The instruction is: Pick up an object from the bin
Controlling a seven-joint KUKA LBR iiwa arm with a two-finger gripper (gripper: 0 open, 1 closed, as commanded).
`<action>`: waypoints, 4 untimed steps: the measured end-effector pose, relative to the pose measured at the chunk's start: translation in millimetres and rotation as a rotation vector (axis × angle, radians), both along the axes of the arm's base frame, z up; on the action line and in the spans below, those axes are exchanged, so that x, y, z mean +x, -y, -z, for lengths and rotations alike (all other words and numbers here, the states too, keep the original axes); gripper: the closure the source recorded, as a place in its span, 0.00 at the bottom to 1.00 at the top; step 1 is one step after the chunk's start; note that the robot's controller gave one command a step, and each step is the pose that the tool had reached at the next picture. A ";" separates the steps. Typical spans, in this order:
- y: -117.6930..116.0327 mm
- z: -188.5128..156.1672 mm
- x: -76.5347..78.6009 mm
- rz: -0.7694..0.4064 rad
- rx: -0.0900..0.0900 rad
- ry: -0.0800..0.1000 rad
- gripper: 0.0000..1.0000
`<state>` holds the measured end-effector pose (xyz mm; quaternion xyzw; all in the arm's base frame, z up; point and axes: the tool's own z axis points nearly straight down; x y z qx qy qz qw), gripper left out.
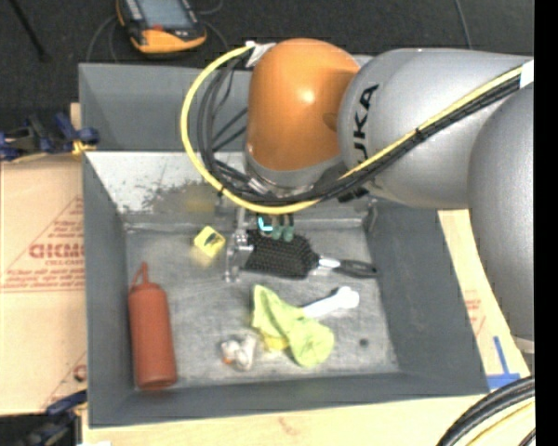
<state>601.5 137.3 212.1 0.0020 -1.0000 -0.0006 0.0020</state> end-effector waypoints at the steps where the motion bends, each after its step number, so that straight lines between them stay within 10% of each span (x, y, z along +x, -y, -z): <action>1: 0.8 -4.0 0.9 0.003 0.001 0.006 0.00; 4: 84.7 65.9 37.9 0.010 -0.002 0.012 0.00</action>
Offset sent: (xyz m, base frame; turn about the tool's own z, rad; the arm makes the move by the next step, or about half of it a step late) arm 0.0453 -0.0351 -0.1421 -0.1994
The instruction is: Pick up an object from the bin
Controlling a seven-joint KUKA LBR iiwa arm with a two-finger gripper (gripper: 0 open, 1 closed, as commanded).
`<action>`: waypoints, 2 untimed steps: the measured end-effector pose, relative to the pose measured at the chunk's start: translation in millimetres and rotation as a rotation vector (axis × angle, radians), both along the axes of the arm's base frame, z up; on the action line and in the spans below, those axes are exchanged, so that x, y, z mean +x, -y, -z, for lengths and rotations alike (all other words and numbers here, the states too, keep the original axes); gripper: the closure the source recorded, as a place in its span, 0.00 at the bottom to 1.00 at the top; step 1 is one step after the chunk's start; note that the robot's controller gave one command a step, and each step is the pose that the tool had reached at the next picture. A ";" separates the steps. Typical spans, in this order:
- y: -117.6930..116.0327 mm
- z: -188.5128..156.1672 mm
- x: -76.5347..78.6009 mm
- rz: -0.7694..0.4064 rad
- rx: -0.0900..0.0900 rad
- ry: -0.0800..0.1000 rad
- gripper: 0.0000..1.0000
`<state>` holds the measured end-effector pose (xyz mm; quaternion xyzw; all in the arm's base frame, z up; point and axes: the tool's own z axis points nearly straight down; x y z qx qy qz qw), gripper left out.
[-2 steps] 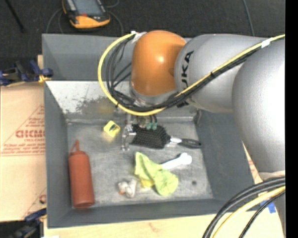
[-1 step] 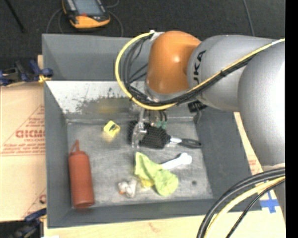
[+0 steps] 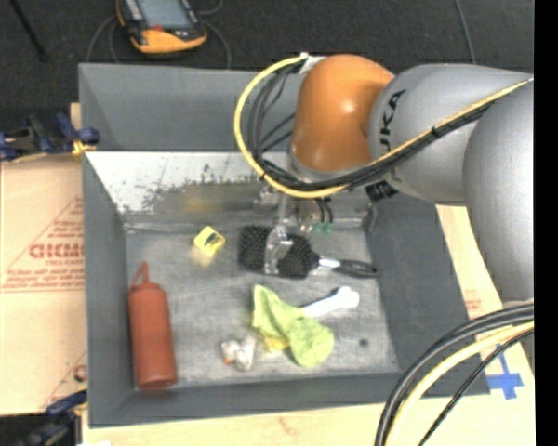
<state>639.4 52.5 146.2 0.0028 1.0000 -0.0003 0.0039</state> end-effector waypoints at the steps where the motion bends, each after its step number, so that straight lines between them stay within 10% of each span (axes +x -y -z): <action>1: 29.3 30.7 -1.8 -0.153 0.000 -0.003 0.00; 2: 43.3 62.8 10.1 0.202 0.012 0.005 1.00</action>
Offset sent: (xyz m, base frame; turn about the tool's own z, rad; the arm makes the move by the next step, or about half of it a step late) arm 0.0029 -0.0477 -0.0762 0.2046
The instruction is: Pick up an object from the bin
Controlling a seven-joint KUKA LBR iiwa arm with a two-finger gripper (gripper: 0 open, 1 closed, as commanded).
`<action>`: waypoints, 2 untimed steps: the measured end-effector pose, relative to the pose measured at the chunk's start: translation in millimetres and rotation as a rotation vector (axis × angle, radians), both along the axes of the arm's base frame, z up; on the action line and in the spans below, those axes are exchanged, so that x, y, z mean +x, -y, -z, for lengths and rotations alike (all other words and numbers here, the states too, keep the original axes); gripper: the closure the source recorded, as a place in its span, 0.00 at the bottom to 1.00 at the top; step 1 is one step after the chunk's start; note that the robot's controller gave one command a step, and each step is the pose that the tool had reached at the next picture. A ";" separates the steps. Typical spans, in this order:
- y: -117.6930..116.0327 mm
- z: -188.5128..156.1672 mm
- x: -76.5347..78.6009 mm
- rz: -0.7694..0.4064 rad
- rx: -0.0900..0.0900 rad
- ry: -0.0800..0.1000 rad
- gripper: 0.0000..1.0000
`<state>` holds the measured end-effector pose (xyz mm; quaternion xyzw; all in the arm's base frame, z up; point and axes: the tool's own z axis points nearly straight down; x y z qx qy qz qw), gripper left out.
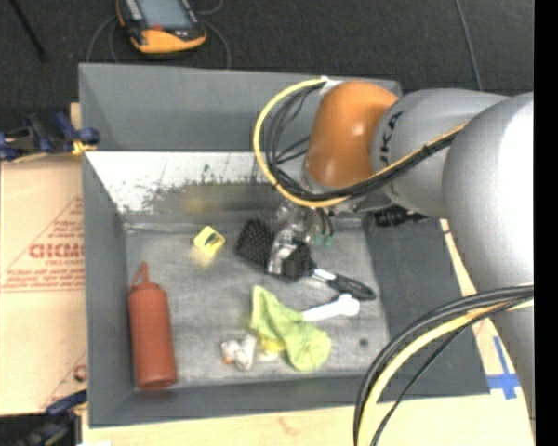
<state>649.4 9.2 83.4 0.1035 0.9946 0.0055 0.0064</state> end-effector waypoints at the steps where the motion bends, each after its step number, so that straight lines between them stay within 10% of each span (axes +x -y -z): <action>1: 0.0 0.0 0.0 0.000 0.000 0.000 1.00; 2: -0.3 -0.7 0.3 0.000 0.000 -0.001 1.00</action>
Offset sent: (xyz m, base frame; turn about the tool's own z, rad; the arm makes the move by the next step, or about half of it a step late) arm -0.0001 -0.0001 0.0001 -0.0001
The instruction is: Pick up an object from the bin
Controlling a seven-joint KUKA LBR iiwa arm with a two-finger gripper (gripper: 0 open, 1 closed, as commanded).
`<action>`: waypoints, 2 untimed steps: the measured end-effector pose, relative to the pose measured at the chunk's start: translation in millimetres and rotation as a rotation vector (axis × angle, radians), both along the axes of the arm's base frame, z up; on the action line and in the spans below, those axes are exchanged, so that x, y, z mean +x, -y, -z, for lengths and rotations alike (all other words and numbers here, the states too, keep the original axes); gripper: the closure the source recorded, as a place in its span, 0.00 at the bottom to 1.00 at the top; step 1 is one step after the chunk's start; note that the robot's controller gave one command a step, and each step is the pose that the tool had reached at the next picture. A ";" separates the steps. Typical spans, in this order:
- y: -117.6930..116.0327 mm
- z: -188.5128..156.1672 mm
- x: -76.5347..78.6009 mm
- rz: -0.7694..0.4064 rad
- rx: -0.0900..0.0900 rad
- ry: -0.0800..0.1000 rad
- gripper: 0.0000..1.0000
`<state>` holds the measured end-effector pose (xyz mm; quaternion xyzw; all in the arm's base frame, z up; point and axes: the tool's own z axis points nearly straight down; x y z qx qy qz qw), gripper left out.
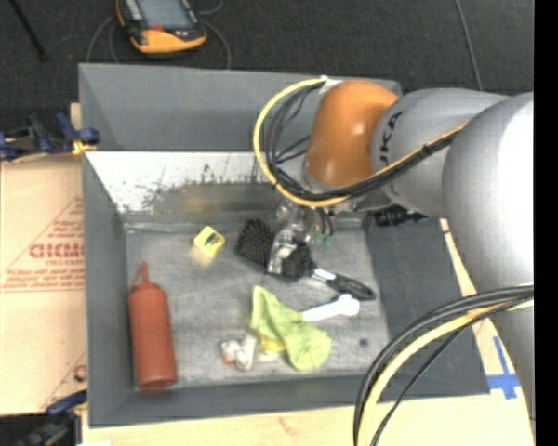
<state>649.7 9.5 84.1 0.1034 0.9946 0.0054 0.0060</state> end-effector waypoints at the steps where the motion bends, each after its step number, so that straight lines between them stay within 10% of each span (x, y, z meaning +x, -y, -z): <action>1: -0.5 -2.9 0.2 -0.002 -0.001 -0.003 1.00; 2: -0.6 -5.9 0.7 -0.002 -0.003 -0.004 1.00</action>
Offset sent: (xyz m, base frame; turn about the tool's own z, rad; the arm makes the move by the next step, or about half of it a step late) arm 0.0001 -0.0001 0.0043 -0.0001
